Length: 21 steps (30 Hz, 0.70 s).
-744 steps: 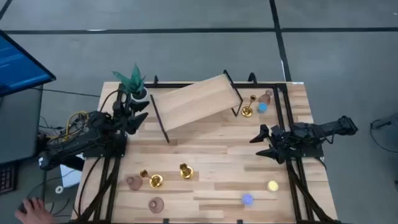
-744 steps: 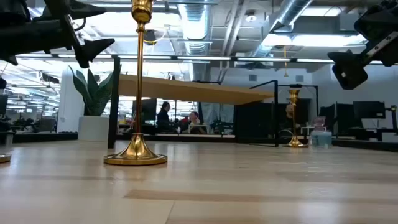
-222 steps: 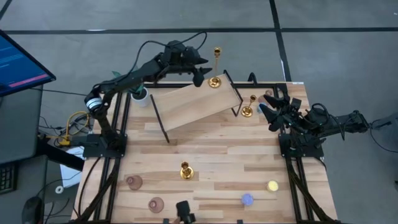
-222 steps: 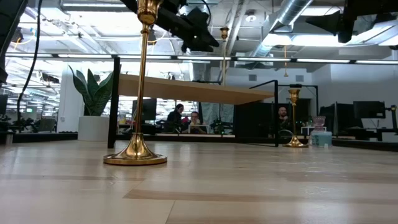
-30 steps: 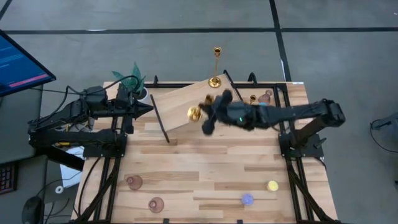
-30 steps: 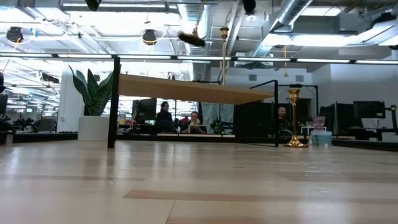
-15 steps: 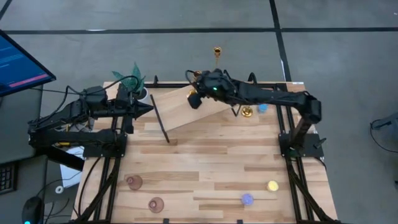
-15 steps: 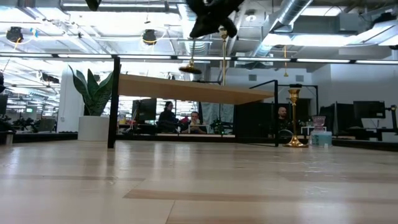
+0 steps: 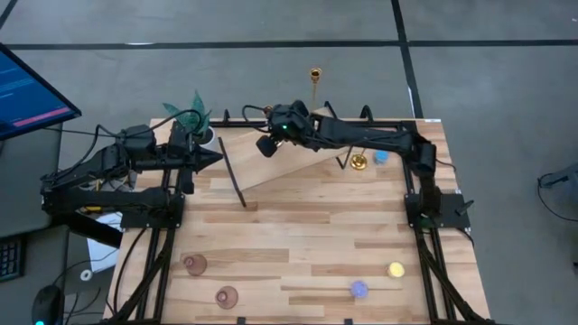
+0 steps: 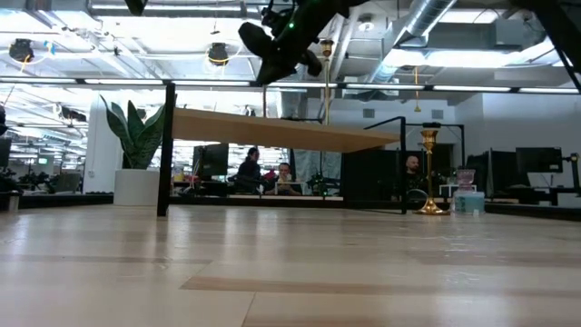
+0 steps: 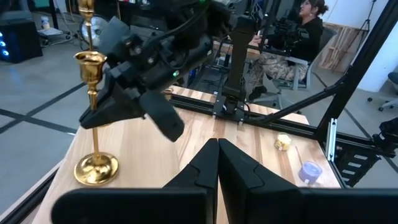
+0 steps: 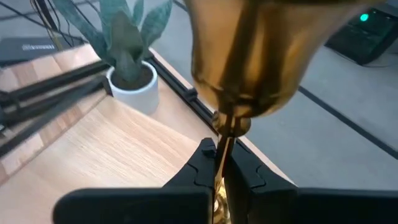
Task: Pick & Place candle stick holders
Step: Put the bottom gold candle holder on the shelf
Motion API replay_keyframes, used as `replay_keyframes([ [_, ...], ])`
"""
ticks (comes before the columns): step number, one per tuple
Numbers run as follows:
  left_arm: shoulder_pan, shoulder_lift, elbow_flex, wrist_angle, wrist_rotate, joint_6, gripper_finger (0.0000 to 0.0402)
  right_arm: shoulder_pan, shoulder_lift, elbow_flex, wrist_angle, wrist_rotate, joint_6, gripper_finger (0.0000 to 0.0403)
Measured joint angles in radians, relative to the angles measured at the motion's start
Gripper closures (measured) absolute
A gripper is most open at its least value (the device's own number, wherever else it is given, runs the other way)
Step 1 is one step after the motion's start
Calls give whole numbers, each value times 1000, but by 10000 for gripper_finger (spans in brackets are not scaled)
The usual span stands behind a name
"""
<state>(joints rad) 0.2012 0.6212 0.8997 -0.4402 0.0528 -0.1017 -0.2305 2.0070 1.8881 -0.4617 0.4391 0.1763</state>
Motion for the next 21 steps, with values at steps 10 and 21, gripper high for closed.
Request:
replay_keyframes([
  [10,0,0,0,0,0,0,392,-40,10,13,-3,-29,-1,403],
  [21,0,0,0,0,0,0,392,-67,10,13,-2,-76,-3,403],
])
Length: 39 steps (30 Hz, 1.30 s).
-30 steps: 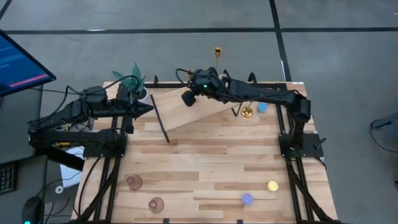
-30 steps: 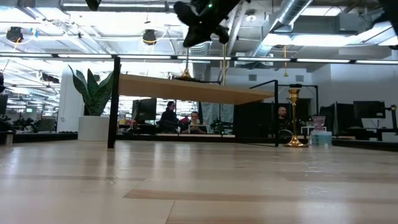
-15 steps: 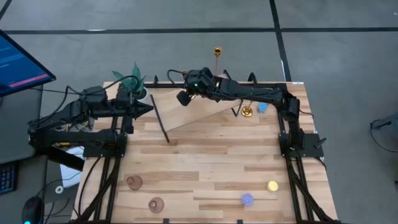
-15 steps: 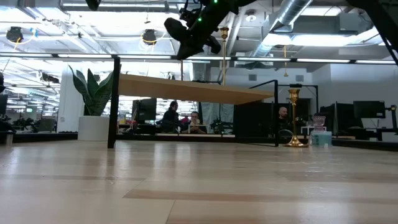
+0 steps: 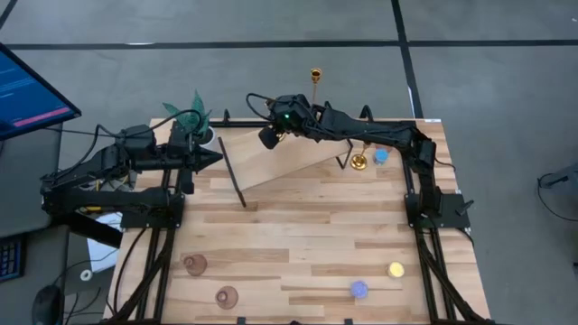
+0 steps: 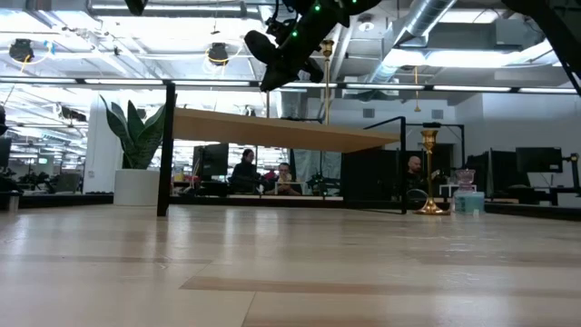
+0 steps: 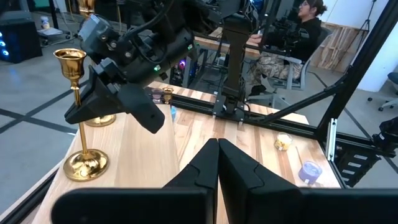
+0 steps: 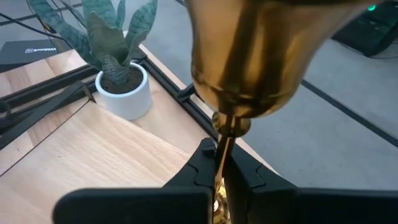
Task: Pick & Place candle stick holders
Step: Put the bottom gold candle holder on the shelf, then put the gold candle holder on the shelf
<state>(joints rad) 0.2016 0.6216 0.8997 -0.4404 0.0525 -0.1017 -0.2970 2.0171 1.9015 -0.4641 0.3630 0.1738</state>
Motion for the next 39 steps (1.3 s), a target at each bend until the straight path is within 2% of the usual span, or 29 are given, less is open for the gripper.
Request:
replay_keyframes([
  [15,0,0,0,0,0,0,392,-13,-2,0,-19,-1,0,391],
  [19,0,0,0,0,0,0,392,-14,-2,0,-23,-3,0,375],
  [26,0,0,0,0,0,0,392,-14,-2,0,-25,0,-1,323],
  [39,0,0,0,0,0,0,392,-4,-6,0,-45,4,-20,188],
])
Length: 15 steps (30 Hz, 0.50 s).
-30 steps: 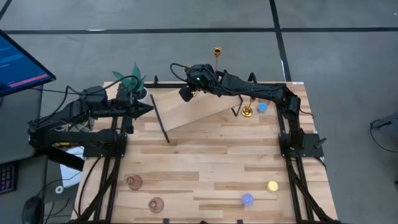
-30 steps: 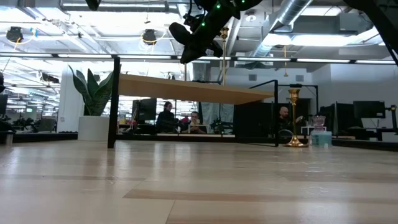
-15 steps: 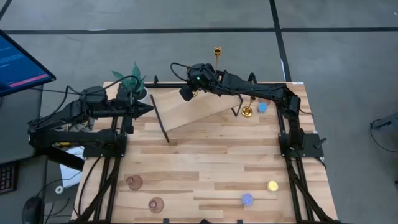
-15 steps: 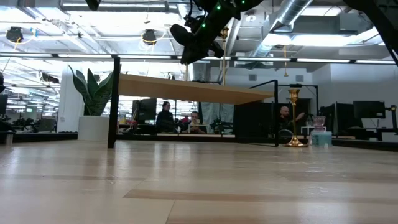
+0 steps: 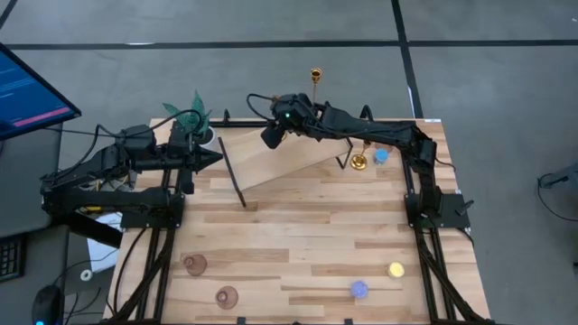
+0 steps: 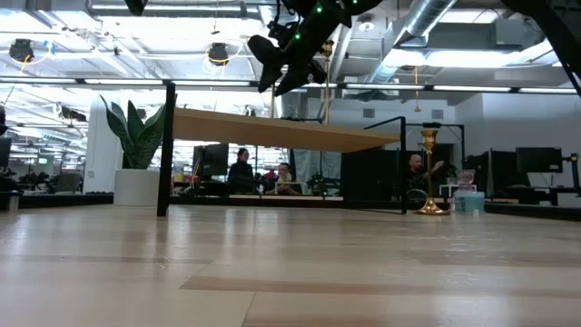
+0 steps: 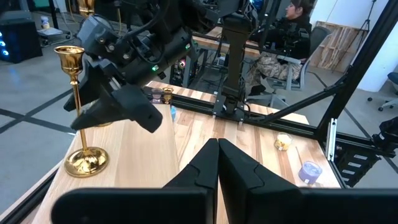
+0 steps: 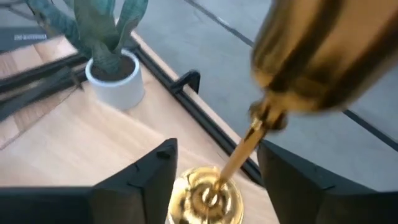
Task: Pick & Place candle stick holders
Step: Put the gold candle holder on the shelf
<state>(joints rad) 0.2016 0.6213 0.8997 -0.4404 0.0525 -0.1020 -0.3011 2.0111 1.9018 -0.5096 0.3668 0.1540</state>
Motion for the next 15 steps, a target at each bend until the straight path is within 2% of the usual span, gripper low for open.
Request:
replay_keyframes([
  [8,0,0,0,0,0,-7,392,38,-53,2,-80,30,-5,180],
  [15,0,-23,0,-3,0,-7,392,116,-214,0,-292,31,-7,183],
])
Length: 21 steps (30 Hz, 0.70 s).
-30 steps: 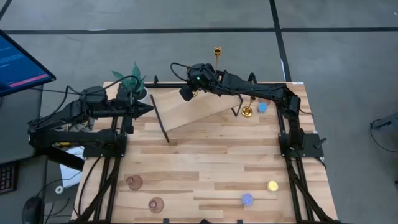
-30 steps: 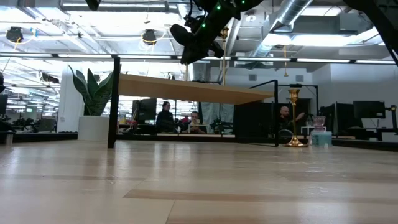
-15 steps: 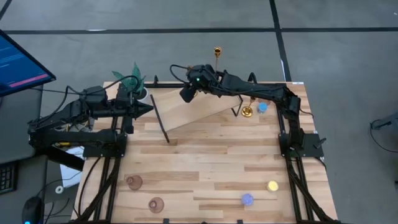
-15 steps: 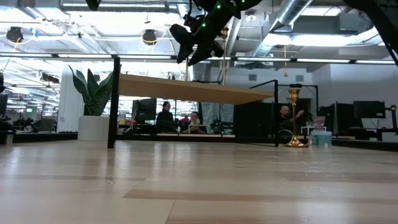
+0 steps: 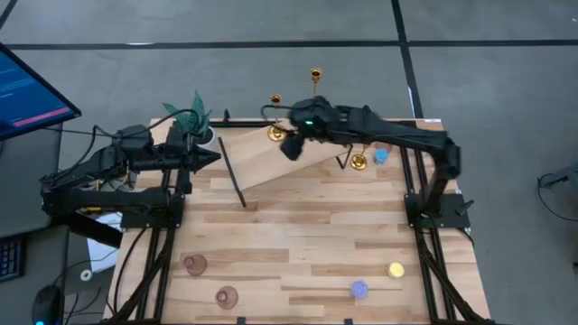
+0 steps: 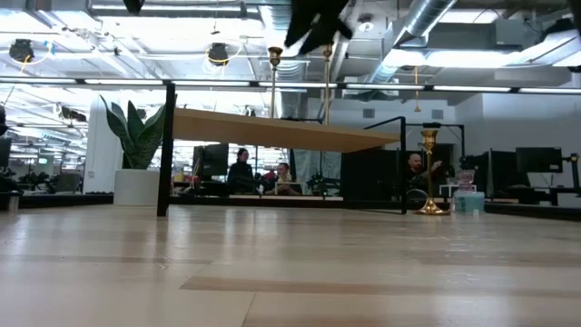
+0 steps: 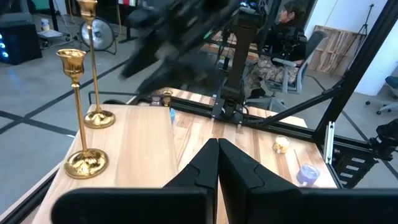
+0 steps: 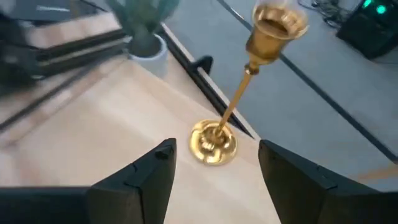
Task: Pick & Place candle stick holders
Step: Put the gold candle holder on the shelf
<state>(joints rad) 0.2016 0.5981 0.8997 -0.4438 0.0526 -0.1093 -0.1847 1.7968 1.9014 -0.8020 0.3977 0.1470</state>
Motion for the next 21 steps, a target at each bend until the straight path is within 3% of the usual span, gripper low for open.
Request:
replay_keyframes([
  [3,0,-16,0,-2,0,0,392,51,-113,0,-135,53,25,182],
  [7,0,-44,0,-3,0,0,392,135,-271,-29,-314,283,125,182],
  [11,0,-58,0,-4,0,0,392,204,-433,-130,-472,477,332,183],
  [16,0,-62,0,-4,0,-1,392,269,-621,-423,-538,562,634,183],
  [21,0,-60,0,-4,0,-1,392,315,-752,-764,-525,557,913,185],
])
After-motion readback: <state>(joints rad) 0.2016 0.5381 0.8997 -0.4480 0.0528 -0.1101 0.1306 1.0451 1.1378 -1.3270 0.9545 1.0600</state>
